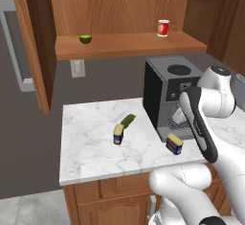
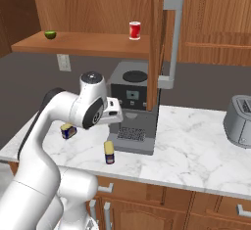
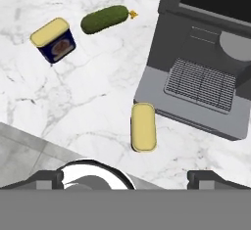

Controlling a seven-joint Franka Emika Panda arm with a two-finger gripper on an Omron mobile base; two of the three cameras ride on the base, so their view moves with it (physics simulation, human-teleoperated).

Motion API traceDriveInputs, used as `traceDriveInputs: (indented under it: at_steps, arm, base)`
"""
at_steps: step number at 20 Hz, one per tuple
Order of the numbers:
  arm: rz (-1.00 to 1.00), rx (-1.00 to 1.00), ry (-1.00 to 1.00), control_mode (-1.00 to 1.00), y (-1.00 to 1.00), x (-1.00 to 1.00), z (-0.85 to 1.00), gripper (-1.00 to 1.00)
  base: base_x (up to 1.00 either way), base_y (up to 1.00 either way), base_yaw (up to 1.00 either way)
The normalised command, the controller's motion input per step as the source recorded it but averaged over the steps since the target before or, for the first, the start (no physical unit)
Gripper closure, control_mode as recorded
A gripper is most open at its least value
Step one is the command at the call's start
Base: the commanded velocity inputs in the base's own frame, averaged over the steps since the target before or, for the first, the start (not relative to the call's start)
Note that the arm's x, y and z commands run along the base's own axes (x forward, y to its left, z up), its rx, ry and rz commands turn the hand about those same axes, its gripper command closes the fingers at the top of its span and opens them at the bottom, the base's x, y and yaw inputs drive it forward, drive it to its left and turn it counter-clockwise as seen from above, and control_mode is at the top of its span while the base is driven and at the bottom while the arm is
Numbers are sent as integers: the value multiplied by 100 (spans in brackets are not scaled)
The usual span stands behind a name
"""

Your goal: Pick the cans from the counter and place them in their designated side in the cabinet.

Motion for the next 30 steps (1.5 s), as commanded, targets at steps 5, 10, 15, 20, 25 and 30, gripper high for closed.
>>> traceDriveInputs:
  at_steps: [5,10,15,20,25,30]
  arm:
    - [3,-1,1,-100,-3,0,-16,-100]
    - [3,0,1,-100,-4,0,-18,-100]
    - [3,0,0,-100,-2,0,-18,-100]
    - [2,0,0,-100,-1,2,-16,-100]
    - [1,0,0,-100,0,6,-16,-100]
    - [1,0,3,-100,-1,8,-14,-100]
  base:
    - [0,0,0]
    - [0,0,0]
    - [0,0,0]
    - [0,0,0]
    - [0,0,0]
    - [0,0,0]
